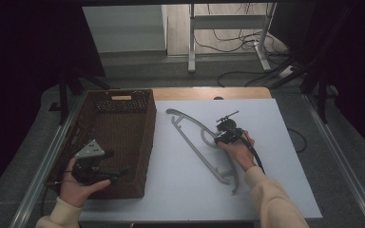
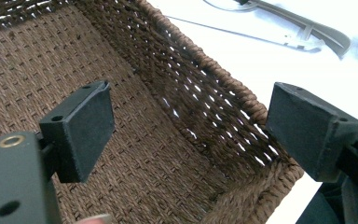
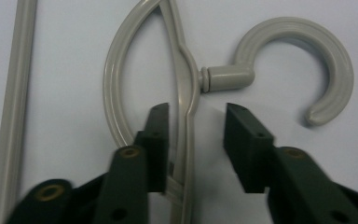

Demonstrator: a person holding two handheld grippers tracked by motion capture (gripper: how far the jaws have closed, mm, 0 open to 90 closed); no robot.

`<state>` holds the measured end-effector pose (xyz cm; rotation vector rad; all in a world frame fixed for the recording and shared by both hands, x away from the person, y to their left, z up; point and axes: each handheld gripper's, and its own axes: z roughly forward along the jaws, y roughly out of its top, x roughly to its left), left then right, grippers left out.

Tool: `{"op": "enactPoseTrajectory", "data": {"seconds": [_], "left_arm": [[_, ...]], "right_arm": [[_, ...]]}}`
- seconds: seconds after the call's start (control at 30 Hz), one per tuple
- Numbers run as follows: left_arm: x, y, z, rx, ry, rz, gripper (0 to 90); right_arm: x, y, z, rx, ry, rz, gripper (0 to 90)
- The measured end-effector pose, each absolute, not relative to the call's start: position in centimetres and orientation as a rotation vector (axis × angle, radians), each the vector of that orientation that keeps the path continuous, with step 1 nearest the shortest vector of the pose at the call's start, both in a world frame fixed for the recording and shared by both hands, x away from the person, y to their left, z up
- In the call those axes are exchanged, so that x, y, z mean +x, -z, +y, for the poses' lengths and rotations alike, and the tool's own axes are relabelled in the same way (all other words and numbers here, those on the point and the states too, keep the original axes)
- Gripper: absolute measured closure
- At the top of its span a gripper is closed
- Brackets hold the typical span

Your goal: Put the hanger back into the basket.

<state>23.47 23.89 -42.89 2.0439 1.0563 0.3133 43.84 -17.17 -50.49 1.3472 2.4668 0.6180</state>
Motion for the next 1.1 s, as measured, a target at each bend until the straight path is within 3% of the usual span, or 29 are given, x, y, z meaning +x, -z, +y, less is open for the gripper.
{"op": "enactPoseTrajectory", "data": {"seconds": [0.03,0.07,0.2,0.5,1.1], "left_arm": [[23.5,42.9,23.9,2.044,-0.313,1.056,15.5],[23.4,42.9,23.8,2.046,-0.316,1.052,15.6],[23.4,42.8,23.7,2.049,-0.319,1.049,15.7],[23.4,43.0,23.8,2.048,-0.321,1.054,16.0],[23.4,42.8,23.6,2.051,-0.327,1.041,16.2]], "right_arm": [[43.8,50.5,-17.2,1.347,-0.618,2.467,68.0],[43.8,50.4,-17.1,1.345,-0.606,2.479,76.8],[43.7,50.3,-16.8,1.372,-0.579,2.481,82.4],[43.6,50.0,-17.0,1.361,-0.580,2.471,83.2],[43.0,45.9,-20.8,1.357,-0.893,2.468,83.3]]}}
